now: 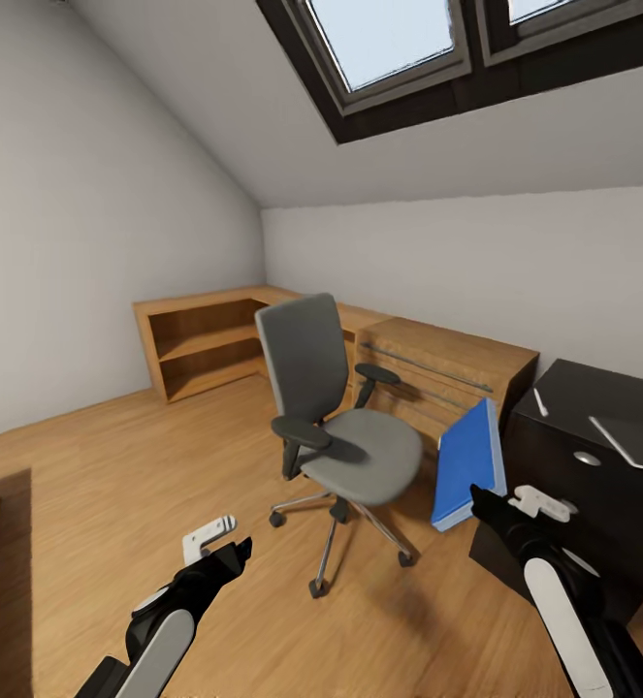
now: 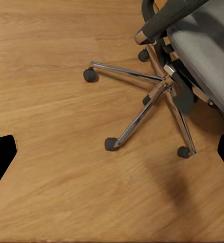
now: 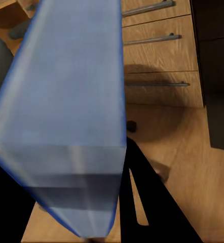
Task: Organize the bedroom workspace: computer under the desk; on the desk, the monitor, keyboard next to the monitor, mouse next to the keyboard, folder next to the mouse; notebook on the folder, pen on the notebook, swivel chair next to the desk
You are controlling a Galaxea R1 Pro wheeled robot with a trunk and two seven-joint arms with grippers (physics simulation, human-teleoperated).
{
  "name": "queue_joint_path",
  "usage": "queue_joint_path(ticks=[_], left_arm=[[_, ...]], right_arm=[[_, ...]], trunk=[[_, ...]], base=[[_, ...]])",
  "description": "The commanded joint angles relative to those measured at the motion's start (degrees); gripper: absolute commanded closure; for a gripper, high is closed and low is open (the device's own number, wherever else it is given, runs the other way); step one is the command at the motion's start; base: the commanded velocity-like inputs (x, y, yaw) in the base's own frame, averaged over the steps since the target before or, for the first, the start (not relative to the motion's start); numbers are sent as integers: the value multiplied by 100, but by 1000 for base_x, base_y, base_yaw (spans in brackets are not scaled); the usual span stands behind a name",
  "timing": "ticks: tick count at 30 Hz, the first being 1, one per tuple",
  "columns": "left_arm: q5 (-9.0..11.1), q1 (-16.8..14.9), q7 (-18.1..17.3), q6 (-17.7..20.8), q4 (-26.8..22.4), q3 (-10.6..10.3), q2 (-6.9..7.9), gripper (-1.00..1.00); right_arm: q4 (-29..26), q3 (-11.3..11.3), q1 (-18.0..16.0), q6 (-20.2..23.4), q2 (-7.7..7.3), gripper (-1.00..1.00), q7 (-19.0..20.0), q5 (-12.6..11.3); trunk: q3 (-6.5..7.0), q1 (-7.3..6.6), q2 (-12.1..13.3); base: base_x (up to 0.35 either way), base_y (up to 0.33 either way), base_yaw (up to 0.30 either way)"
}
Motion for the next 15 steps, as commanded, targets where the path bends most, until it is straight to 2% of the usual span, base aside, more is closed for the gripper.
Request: queue_joint_path(ticks=[1,7,8,10,12,13,15], left_arm=[[37,-6,48,7,-8,-12,5,-100],[37,-6,69,6,-1,-12,5,-100],[25,-6,101,2,0,-165,5,-100],[27,-6,100,1,0,-172,5,-100],[23,-6,83,-6,321,-195,-4,-100],[1,-6,64,-14,586,-187,-100,-100],[-4,-6,56,-17,708,-177,-197,-100]], right_arm=[[-25,14,-4,17,0,100,-41,-53],[-90,207,-3,14,-9,100,-39,-45],[-99,253,-3,14,-16,100,-35,-43],[-107,253,-3,14,-16,100,-35,-43],[-130,254,2,20,-15,100,-38,-49],[-142,254,4,22,-16,100,-37,-49],[-155,254,5,27,-17,100,-40,-49]], trunk=[[12,-26,38],[120,-157,279],[138,-179,319],[174,-223,399],[210,-267,479],[228,-289,519],[264,-333,600]], base=[[-147,0,0],[-37,0,0],[0,0,0],[0,0,0],[0,0,0],[0,0,0],[0,0,0]])
